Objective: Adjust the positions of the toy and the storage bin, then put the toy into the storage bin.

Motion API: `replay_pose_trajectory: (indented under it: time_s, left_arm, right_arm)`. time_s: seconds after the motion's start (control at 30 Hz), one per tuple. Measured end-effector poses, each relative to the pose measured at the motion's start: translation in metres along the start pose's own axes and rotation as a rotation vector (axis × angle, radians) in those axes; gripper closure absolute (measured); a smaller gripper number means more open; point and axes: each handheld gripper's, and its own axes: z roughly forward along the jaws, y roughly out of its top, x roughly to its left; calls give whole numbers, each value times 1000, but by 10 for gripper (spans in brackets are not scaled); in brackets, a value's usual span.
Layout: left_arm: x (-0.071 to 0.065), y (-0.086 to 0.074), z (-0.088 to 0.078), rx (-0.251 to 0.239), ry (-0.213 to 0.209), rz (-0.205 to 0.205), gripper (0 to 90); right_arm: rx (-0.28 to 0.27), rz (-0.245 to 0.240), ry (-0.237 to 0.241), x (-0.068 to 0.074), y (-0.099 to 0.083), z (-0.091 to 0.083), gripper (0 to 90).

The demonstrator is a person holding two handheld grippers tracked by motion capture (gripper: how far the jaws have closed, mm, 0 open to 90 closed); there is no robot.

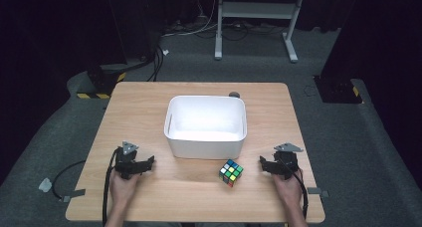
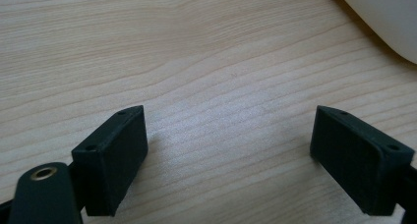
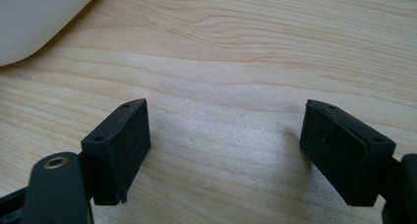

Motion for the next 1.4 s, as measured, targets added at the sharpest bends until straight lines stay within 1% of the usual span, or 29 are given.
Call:
replay_pose_trajectory:
  time_s: [0.13, 0.23, 0.33, 0.4, 0.47, 0.57, 0.63, 0.7, 0.8, 0.9, 0.93, 0.97, 1.2, 1.4]
  left_arm:
    - [0, 0, 0, 0, 0, -1, 147]
    - [0, 0, 0, -1, 0, -3, 150]
    - [0, 0, -1, -1, -1, -3, 151]
    - [0, -1, -1, -2, -1, -3, 151]
    - [0, -1, -1, -1, -1, -3, 151]
    - [0, -1, -1, -1, -2, -3, 151]
    - [0, 0, -1, -2, -2, -2, 151]
    - [0, 0, -1, -1, -2, -2, 151]
    - [1, 0, -1, -1, -1, -2, 154]
    - [0, 0, -1, -2, -1, -3, 154]
    - [0, 0, -1, -1, -1, -3, 155]
    - [1, 0, -1, 0, -1, -2, 155]
    - [0, 0, -1, -1, -1, -3, 155]
    - [0, 0, -1, -1, -1, -3, 155]
  right_arm:
    - [1, -1, 0, 0, 0, 0, 189]
    - [6, 25, -23, 2, 0, 0, 167]
    - [20, 13, -8, 1, -1, -3, 166]
    - [16, 11, -10, 2, -2, -3, 166]
    - [10, 20, -13, 3, -3, -3, 165]
    - [14, 23, -18, 5, -4, -4, 157]
    - [16, 18, -28, 7, -4, -6, 153]
    - [8, 12, -31, 9, -6, -8, 153]
    - [-10, 4, -21, 12, -7, -13, 152]
    - [-16, 8, -13, 14, -7, -16, 156]
    - [-26, -2, -3, 17, -7, -19, 158]
    - [-26, -9, 1, 18, -7, -19, 158]
    - [-35, -11, 21, 27, -9, -22, 157]
    - [-57, -24, 62, 34, -13, -25, 147]
